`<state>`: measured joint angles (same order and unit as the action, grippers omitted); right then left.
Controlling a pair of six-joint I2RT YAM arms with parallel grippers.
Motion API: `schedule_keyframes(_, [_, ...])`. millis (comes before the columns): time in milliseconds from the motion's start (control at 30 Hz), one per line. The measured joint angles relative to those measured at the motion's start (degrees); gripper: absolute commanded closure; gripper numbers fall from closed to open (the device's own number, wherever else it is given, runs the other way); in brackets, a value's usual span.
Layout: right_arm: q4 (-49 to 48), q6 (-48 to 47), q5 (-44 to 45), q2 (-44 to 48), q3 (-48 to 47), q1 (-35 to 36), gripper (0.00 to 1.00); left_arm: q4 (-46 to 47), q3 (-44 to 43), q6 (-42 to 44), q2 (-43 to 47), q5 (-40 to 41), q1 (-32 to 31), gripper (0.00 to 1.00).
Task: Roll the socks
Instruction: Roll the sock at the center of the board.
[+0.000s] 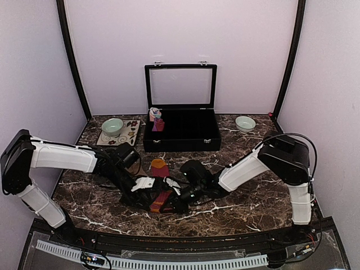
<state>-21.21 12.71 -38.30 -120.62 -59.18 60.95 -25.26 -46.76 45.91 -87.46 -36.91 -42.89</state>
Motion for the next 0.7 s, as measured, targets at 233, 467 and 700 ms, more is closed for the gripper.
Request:
schedule_keyframes(233, [0.6, 6.7, -5.3, -2.1, -1.3, -1.6, 1.00, 3.7, 1.8, -0.1, -2.1, 2.4, -4.8, 0.71])
schedule_keyframes(467, [-0.4, 10.6, -6.8, -2.7, -1.5, -2.0, 1.00, 6.6, 1.7, -1.0, -3.6, 5.7, -4.9, 0.77])
schedule_keyframes(700, [-0.7, 12.1, -6.7, -2.7, -1.4, -2.0, 1.00, 6.2, -1.2, -1.9, -7.6, 6.9, -5.1, 0.78])
